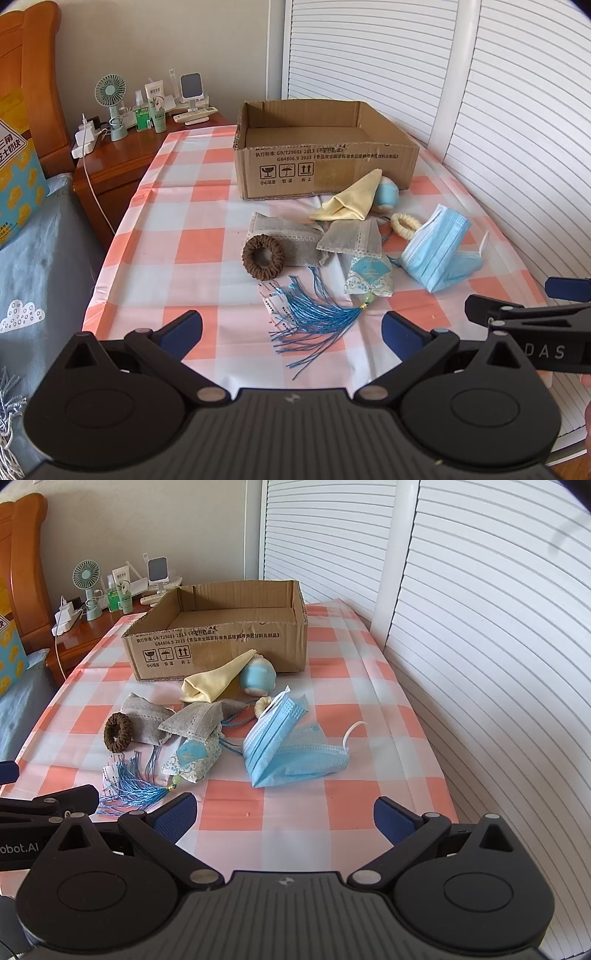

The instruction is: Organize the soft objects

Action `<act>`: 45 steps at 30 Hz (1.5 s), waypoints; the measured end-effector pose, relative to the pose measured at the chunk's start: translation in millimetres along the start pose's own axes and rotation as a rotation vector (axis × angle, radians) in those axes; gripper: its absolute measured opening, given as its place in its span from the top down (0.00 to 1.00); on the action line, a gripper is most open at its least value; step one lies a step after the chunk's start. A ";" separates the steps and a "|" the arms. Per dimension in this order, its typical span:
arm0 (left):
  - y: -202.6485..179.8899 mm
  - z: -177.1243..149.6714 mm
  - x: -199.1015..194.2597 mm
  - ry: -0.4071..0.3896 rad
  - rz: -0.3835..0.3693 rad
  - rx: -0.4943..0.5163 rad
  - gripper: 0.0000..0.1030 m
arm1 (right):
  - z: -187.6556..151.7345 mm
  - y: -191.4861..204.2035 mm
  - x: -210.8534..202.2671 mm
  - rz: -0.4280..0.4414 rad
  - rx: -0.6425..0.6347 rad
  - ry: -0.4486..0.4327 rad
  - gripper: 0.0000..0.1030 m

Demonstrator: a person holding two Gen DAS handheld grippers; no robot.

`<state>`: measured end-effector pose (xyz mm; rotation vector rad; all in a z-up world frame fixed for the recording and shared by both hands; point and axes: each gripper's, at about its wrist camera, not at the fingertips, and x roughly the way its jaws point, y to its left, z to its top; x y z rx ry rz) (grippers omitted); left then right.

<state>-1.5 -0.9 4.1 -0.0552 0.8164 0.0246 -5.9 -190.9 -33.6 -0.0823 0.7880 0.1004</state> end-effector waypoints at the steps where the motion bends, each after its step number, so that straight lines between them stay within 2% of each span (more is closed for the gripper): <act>1: -0.2 0.0 0.0 0.000 0.000 -0.001 0.00 | 0.9 0.0 0.2 0.000 0.001 0.000 0.00; 45: 1.8 0.9 -0.9 -0.006 -0.003 -0.002 0.01 | 4.1 -0.7 -1.8 -0.008 -0.006 -0.011 0.00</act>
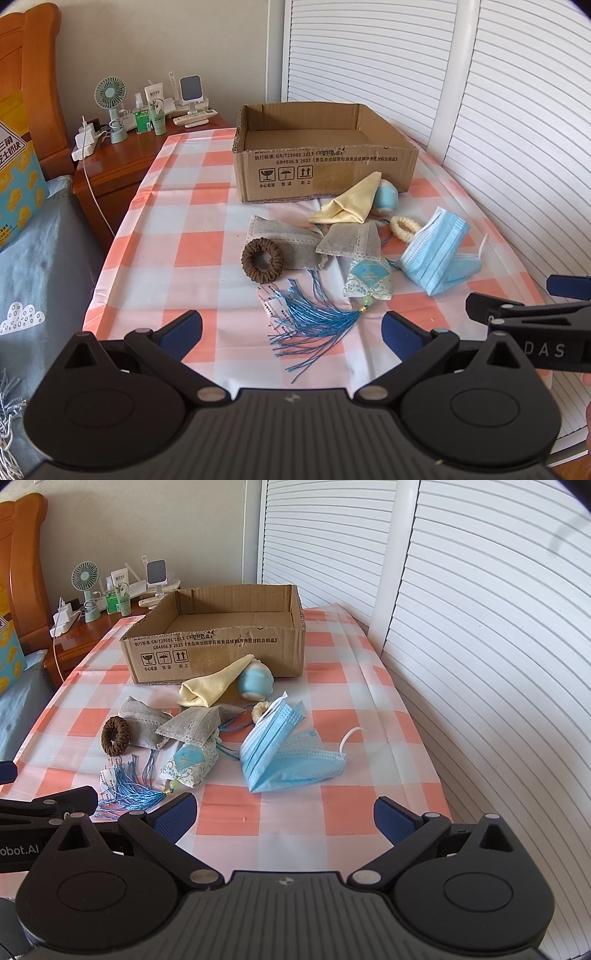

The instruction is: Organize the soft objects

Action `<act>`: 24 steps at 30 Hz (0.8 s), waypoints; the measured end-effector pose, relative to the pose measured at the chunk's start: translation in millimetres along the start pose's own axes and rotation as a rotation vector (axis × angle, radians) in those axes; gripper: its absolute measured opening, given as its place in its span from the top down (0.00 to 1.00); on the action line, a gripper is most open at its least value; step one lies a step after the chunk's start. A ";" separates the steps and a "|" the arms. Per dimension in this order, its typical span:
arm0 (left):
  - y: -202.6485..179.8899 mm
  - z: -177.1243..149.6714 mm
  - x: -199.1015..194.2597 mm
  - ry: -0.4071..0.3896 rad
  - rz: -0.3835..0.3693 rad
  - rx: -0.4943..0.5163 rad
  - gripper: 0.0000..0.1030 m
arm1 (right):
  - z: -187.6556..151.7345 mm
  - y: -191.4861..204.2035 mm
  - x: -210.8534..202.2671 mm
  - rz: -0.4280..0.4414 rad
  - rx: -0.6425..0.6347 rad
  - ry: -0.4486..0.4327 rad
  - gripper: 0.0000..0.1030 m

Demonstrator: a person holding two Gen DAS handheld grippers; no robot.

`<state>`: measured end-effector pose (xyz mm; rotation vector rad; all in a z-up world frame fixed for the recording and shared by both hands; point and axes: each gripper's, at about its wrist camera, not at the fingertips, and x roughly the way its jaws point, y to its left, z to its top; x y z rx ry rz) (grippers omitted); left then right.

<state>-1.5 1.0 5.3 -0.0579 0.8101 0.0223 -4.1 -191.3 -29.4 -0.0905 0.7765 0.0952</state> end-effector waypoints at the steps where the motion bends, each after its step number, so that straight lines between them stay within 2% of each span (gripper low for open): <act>1: 0.3 0.3 0.1 0.000 0.001 0.000 0.01 | 0.1 0.3 1.2 0.000 -0.001 0.000 0.00; 13: 1.6 2.9 5.1 0.004 -0.004 0.007 0.01 | 4.0 4.3 5.7 -0.010 -0.017 -0.003 0.00; 24: 0.5 6.5 16.8 0.000 -0.026 0.056 0.01 | 6.8 7.2 16.9 -0.003 -0.050 -0.017 0.00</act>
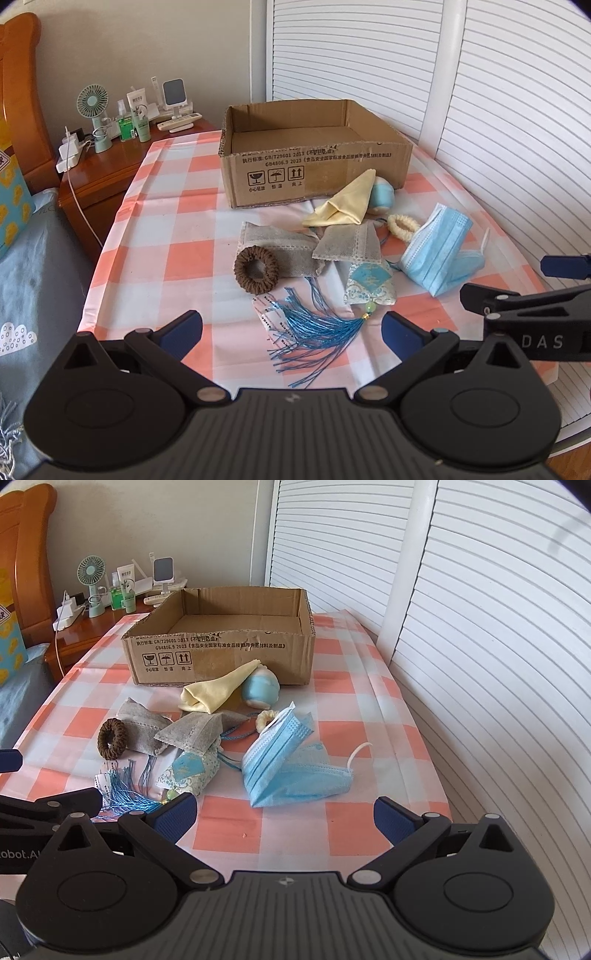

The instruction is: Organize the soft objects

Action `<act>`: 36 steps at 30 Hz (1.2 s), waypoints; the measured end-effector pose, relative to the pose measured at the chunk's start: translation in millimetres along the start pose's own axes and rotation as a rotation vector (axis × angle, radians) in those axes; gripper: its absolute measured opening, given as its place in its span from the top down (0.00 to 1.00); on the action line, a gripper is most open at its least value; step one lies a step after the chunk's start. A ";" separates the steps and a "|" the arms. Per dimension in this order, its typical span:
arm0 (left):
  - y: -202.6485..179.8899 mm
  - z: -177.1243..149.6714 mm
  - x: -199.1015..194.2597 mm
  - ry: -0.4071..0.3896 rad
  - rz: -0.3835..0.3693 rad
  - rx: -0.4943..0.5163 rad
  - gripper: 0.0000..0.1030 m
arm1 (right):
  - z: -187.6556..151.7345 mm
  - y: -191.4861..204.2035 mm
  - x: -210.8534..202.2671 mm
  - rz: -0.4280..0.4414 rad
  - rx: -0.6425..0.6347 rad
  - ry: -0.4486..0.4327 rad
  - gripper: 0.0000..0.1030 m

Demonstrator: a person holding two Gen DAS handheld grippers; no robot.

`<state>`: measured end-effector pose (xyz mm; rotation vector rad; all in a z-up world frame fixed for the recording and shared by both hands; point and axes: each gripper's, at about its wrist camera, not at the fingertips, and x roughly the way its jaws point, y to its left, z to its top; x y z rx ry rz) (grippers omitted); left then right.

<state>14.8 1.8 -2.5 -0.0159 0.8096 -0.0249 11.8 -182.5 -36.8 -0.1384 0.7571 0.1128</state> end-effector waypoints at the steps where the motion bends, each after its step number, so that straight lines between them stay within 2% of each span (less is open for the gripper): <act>1: 0.3 0.3 1.1 0.000 -0.004 0.004 0.01 | -0.2 1.0 0.7 0.002 -0.004 -0.003 0.00; 14: 9.7 1.8 12.4 -0.045 -0.046 0.042 0.01 | -2.9 -2.8 25.8 0.038 -0.048 -0.031 0.00; 21: 22.4 1.0 20.7 -0.045 -0.043 0.071 0.01 | -11.7 -14.3 55.8 0.029 -0.036 0.003 0.00; 25: 27.7 -0.5 23.9 -0.039 -0.063 0.079 0.01 | -17.4 -20.1 69.6 0.061 -0.026 0.021 0.00; 32: 26.1 -2.9 32.4 -0.012 -0.098 0.097 0.01 | -18.0 -15.4 88.3 0.100 -0.034 0.016 0.00; 36: 22.6 -1.3 35.1 -0.006 -0.103 0.113 0.01 | -20.5 -14.4 93.0 0.088 -0.054 -0.016 0.00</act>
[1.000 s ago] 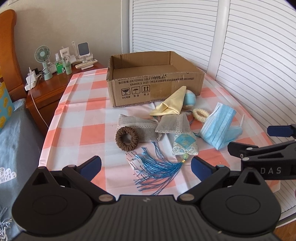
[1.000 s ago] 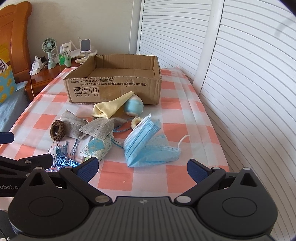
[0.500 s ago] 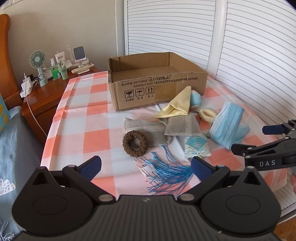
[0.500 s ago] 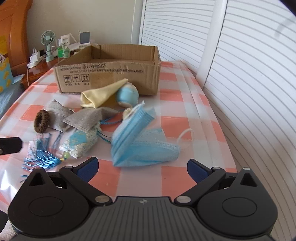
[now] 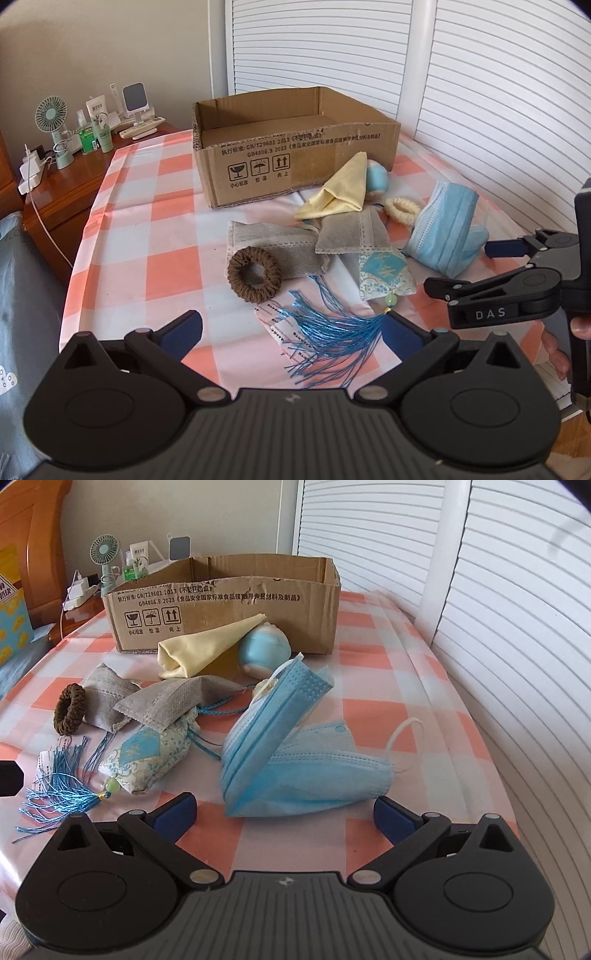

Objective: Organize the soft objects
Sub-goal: 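Grasp the blue embroidered sachet with the left gripper while the right gripper approaches the blue mask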

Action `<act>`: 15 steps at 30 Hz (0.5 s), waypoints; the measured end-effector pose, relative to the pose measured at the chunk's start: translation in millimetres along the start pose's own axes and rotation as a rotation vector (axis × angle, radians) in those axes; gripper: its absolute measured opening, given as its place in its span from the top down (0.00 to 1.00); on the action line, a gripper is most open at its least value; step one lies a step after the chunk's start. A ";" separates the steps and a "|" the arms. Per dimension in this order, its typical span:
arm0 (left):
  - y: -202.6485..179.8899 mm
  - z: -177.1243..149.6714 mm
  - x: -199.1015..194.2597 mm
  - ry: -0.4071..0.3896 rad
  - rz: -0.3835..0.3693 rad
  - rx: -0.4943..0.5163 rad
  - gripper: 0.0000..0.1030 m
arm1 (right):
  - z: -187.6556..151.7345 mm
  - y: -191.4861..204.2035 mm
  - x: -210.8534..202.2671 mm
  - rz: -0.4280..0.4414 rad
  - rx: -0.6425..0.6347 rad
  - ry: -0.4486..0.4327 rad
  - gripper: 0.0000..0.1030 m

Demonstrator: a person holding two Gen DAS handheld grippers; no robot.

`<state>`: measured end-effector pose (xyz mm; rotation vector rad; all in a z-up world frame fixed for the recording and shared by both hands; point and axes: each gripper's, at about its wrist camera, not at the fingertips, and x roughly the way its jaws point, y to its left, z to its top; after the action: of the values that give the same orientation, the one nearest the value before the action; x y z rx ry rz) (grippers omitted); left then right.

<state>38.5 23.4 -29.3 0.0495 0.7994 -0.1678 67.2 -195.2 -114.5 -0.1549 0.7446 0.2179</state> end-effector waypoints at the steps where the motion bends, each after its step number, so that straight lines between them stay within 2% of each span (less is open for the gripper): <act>1: -0.9 0.5 0.8 0.001 -0.003 0.004 0.01 | 0.5 -3.5 0.2 -0.001 0.001 -0.003 0.00; 9: -15.7 6.3 12.4 0.010 -0.034 0.058 0.01 | -7.3 -34.4 0.5 0.005 0.030 -0.036 0.00; 15: -27.9 22.2 23.7 0.009 -0.118 0.051 0.01 | -13.7 -37.8 -1.6 0.002 0.031 -0.066 0.00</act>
<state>65.7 -9.6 -30.3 0.0512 0.8077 -0.2997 66.6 -234.9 -121.0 -0.1168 0.6820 0.2125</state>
